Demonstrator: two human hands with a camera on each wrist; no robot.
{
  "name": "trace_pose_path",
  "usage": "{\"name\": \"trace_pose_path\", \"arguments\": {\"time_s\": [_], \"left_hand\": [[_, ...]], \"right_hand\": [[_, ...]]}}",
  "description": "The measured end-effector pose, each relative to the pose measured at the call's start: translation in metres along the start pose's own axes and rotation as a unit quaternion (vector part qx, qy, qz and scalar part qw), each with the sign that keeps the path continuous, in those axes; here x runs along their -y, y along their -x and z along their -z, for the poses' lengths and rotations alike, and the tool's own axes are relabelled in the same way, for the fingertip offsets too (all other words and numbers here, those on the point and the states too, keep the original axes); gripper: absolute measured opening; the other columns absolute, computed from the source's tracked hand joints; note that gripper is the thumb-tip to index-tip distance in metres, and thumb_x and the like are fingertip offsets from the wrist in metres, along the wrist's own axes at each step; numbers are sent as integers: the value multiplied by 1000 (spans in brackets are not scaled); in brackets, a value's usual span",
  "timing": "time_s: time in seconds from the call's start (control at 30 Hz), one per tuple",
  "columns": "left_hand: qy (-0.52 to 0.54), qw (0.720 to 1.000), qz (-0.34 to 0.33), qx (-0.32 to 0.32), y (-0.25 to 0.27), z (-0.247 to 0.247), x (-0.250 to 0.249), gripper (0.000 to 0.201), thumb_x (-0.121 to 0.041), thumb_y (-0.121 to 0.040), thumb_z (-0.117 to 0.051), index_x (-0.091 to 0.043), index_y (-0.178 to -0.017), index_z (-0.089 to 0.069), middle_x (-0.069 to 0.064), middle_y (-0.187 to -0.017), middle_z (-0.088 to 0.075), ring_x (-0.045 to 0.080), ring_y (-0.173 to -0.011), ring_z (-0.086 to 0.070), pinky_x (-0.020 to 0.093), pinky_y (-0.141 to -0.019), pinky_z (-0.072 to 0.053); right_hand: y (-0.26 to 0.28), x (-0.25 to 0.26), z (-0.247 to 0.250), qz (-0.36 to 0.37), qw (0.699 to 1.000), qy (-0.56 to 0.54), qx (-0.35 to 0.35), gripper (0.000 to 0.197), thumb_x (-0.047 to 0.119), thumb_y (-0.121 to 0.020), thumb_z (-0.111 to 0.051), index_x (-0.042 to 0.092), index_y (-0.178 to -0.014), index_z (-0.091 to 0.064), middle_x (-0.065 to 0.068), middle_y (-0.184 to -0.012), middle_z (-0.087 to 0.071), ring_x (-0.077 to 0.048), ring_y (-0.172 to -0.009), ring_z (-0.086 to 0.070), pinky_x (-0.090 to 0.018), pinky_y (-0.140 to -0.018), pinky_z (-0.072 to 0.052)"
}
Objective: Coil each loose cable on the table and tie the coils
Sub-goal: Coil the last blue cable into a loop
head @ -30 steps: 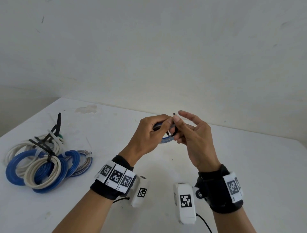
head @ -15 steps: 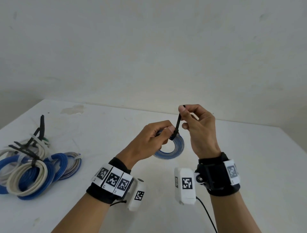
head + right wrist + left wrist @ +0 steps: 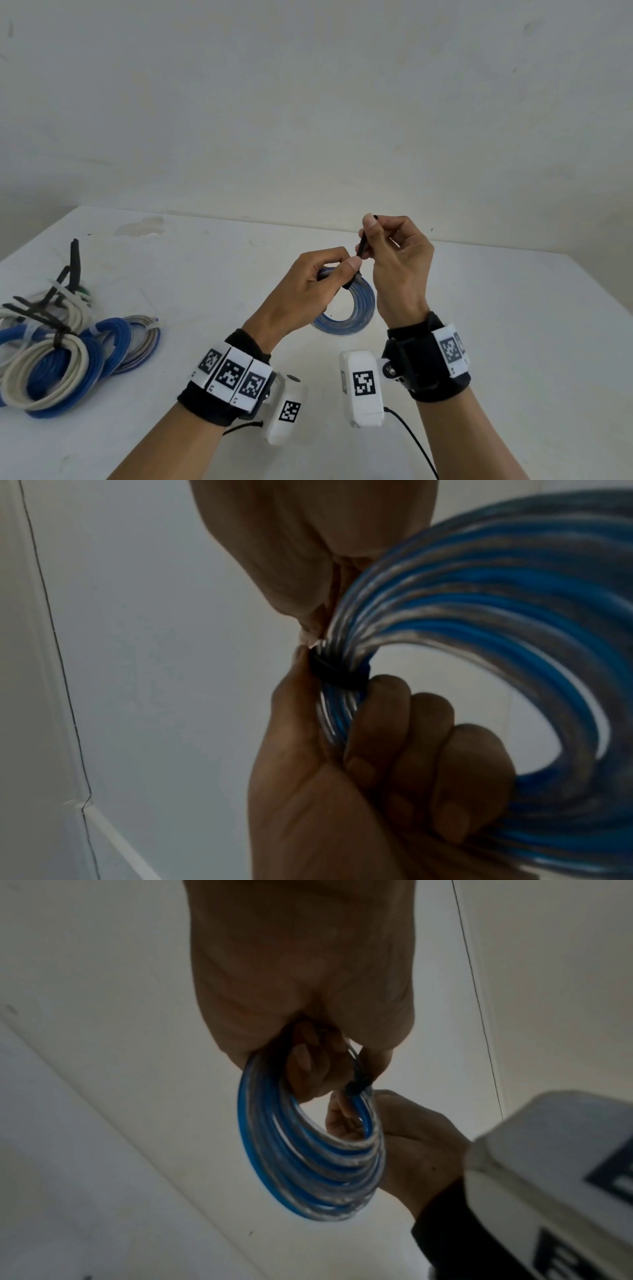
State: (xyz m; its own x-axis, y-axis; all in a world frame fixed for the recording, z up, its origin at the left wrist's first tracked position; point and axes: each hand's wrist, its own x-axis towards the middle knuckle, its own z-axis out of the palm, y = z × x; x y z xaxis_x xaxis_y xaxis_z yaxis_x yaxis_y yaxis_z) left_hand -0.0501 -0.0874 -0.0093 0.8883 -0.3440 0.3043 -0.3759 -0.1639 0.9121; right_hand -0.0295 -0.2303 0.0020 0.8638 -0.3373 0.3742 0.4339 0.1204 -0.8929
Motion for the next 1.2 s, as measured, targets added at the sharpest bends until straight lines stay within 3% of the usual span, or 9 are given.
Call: {"name": "trace_pose_path", "arguments": {"time_s": [0.17, 0.37, 0.5, 0.7, 0.8, 0.9, 1.03, 1.13, 1.2], "left_hand": [[7, 1000, 21, -12, 1, -3, 6, 36, -31, -105, -52, -4, -83, -61, -5, -54, -33, 22, -53, -27, 35, -51, -30], [70, 994, 50, -67, -2, 2, 10, 38, -44, -102, -54, -23, -74, -68, 6, -60, -29, 18, -52, -25, 27, -47, -29], [67, 993, 49, -81, -2, -3, 9, 38, -46, -101, -54, -17, -82, -69, 2, -56, -30, 21, -53, -26, 28, -47, -32], [40, 995, 45, -78, 7, -4, 18, 37, -36, -103, -53, -5, -88, -66, -10, -49, -38, 18, -46, -30, 30, -46, -31], [35, 996, 56, -62, 16, 7, 15, 32, -34, -104, -53, -13, -84, -67, -10, -49, -39, 16, -45, -31, 29, -45, -31], [113, 986, 115, -53, 35, 27, 8, 35, -31, -104, -52, -18, -72, -58, -6, -54, -29, 12, -45, -23, 23, -43, -25], [277, 942, 170, -84, 71, 59, -3, 23, -28, -104, -50, -9, -91, -49, -6, -54, -28, 5, -42, -20, 21, -42, -14], [334, 924, 161, -100, 91, 82, -8, 29, -39, -95, -61, -10, -91, -59, 1, -59, -40, 8, -45, -30, 21, -44, -28], [335, 924, 142, -122, 101, 95, -14, 49, -54, -84, -70, -9, -102, -63, 8, -78, -53, 15, -62, -48, 32, -63, -48]], "right_hand": [[0, -6, 0, -18, 1000, 2, -9, 17, 14, -95, -71, -3, -92, -66, -8, -70, -65, -18, -55, -53, -27, -56, -48], [-3, -4, 6, -138, 974, -7, 182, 22, 21, -99, -62, 3, -105, -73, -3, -72, -57, -10, -56, -44, -24, -61, -42], [2, -4, -3, -95, 986, -24, 133, 18, 12, -99, -63, -3, -102, -73, -4, -70, -62, -12, -58, -50, -25, -61, -50], [13, -18, -7, -139, 984, -70, 84, 16, 14, -99, -61, 4, -100, -74, -1, -74, -64, -13, -57, -52, -30, -63, -53], [21, -18, -16, -172, 976, -103, 79, 17, 15, -98, -62, 4, -99, -75, -3, -75, -63, -13, -57, -50, -27, -60, -51], [35, -10, -35, -236, 954, -159, 97, 17, 14, -99, -60, 3, -104, -72, -1, -75, -63, -8, -56, -49, -22, -60, -52], [62, 12, -74, -295, 920, -216, 140, 18, 13, -101, -58, 1, -108, -69, -2, -76, -65, -5, -55, -50, -16, -57, -51], [80, 31, -99, -292, 913, -231, 168, 15, 11, -98, -60, 0, -101, -69, -7, -79, -67, -8, -57, -53, -17, -59, -54], [90, 43, -110, -252, 924, -219, 184, 14, 11, -96, -63, -1, -91, -68, -11, -80, -66, -10, -57, -55, -19, -63, -56]]}}
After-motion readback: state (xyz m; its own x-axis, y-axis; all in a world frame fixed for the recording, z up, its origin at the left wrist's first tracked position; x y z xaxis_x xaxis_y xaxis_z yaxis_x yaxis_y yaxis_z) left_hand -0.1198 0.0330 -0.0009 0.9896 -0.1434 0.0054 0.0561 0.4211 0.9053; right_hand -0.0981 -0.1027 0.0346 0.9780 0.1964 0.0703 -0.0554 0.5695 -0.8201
